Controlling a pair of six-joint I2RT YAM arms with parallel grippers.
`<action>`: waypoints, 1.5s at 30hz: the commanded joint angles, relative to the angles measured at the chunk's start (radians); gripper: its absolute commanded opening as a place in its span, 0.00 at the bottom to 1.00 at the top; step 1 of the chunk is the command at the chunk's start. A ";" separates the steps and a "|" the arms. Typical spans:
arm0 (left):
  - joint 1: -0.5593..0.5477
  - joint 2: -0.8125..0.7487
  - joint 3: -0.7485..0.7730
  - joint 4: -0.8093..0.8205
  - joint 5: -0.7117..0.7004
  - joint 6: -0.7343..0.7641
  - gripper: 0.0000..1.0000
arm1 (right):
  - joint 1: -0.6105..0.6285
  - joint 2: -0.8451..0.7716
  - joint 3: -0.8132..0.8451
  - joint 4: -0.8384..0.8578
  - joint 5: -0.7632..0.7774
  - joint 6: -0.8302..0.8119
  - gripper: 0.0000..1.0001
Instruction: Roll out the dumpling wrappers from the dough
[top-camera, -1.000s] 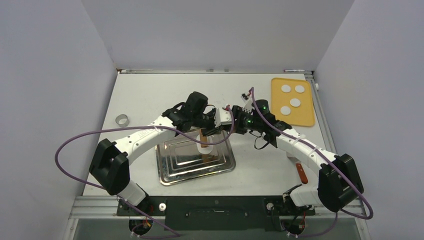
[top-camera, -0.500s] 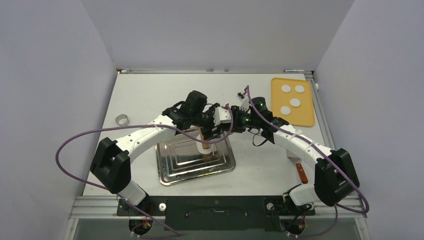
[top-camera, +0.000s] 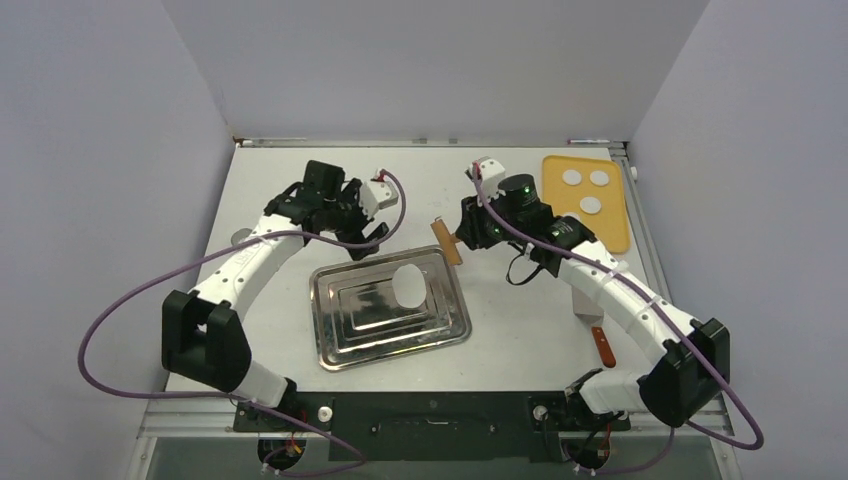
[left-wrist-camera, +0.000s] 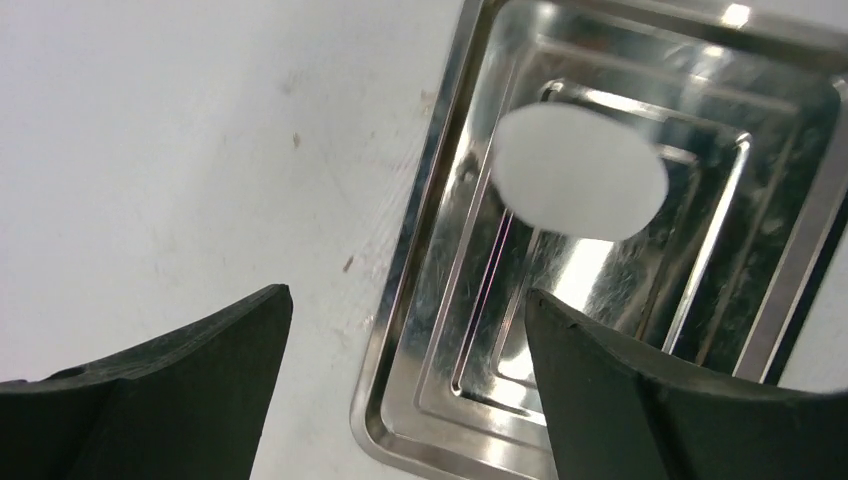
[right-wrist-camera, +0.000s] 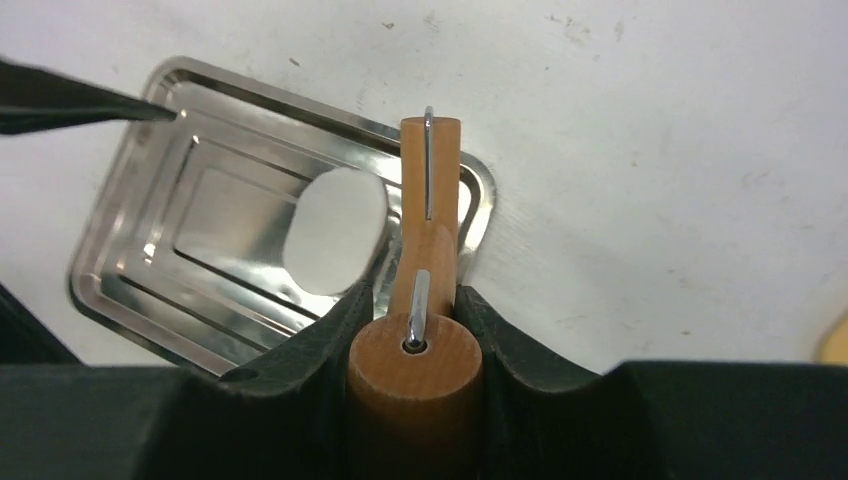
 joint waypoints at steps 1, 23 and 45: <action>0.010 0.077 -0.103 0.075 -0.249 -0.013 0.83 | 0.100 -0.108 -0.034 0.045 0.199 -0.331 0.08; -0.037 0.376 -0.138 0.130 -0.258 0.304 0.24 | 0.278 -0.264 -0.267 0.187 0.175 -0.695 0.09; -0.036 0.292 -0.249 0.015 -0.115 0.956 0.00 | 0.678 -0.028 -0.211 0.183 0.481 -1.098 0.08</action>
